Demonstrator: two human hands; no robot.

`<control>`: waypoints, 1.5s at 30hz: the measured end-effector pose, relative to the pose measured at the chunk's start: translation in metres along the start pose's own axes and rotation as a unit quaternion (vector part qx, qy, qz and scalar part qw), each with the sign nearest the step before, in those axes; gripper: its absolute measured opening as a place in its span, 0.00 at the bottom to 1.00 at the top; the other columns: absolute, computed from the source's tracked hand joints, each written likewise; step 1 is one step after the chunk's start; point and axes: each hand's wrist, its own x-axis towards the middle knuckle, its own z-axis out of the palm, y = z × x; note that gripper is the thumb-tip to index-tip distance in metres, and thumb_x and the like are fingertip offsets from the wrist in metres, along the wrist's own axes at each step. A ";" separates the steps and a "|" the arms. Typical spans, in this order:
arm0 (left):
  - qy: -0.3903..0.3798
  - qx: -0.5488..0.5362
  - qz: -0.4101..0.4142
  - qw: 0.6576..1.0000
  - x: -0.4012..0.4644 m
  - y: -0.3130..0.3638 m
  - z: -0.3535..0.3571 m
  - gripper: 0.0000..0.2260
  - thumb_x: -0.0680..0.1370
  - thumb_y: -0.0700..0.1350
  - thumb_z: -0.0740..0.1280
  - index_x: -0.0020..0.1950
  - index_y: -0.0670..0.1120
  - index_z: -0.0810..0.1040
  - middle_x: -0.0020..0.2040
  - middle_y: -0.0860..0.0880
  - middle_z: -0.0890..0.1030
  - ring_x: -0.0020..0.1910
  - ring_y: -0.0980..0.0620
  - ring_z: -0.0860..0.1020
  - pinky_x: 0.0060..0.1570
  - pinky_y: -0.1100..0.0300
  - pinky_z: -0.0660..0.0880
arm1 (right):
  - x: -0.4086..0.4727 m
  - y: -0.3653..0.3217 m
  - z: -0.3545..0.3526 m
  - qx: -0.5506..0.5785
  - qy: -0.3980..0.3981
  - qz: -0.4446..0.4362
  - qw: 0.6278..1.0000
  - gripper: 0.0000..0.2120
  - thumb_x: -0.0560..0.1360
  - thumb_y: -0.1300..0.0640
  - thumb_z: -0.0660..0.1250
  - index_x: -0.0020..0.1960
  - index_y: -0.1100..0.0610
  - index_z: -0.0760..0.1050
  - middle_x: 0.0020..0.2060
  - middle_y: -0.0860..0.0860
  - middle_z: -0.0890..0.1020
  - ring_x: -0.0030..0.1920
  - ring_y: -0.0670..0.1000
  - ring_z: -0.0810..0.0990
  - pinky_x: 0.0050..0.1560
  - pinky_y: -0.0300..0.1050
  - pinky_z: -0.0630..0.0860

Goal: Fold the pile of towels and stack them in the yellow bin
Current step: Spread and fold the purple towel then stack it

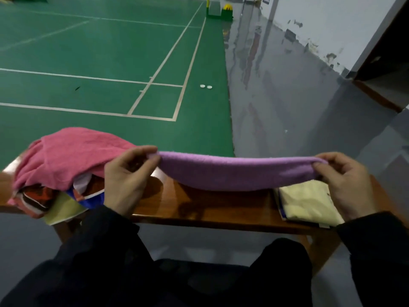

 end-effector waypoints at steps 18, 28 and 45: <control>-0.064 0.222 -0.089 0.969 0.136 -0.033 0.083 0.27 0.78 0.41 0.71 0.76 0.42 0.68 0.71 0.39 0.69 0.63 0.45 0.76 0.70 0.54 0.69 | 0.147 0.014 0.078 -0.118 0.027 0.126 0.985 0.25 0.76 0.53 0.72 0.71 0.60 0.74 0.65 0.59 0.80 0.63 0.58 0.80 0.66 0.51 0.74; -0.386 0.549 -0.009 0.741 -0.038 -0.181 0.087 0.34 0.80 0.70 0.44 0.83 0.57 0.44 0.82 0.52 0.39 0.82 0.49 0.40 0.79 0.43 0.40 | -0.038 0.137 0.167 -0.463 -0.389 -0.040 0.795 0.36 0.79 0.28 0.39 0.83 0.42 0.41 0.83 0.51 0.39 0.82 0.54 0.38 0.81 0.52 0.40; -0.315 0.395 0.181 0.844 -0.043 -0.191 0.012 0.13 0.73 0.57 0.73 0.52 0.51 0.84 0.58 0.53 0.82 0.51 0.50 0.81 0.48 0.56 0.80 | -0.071 0.172 0.136 -0.305 -0.238 -0.247 0.889 0.17 0.79 0.46 0.64 0.61 0.54 0.83 0.63 0.51 0.82 0.62 0.54 0.80 0.60 0.51 0.79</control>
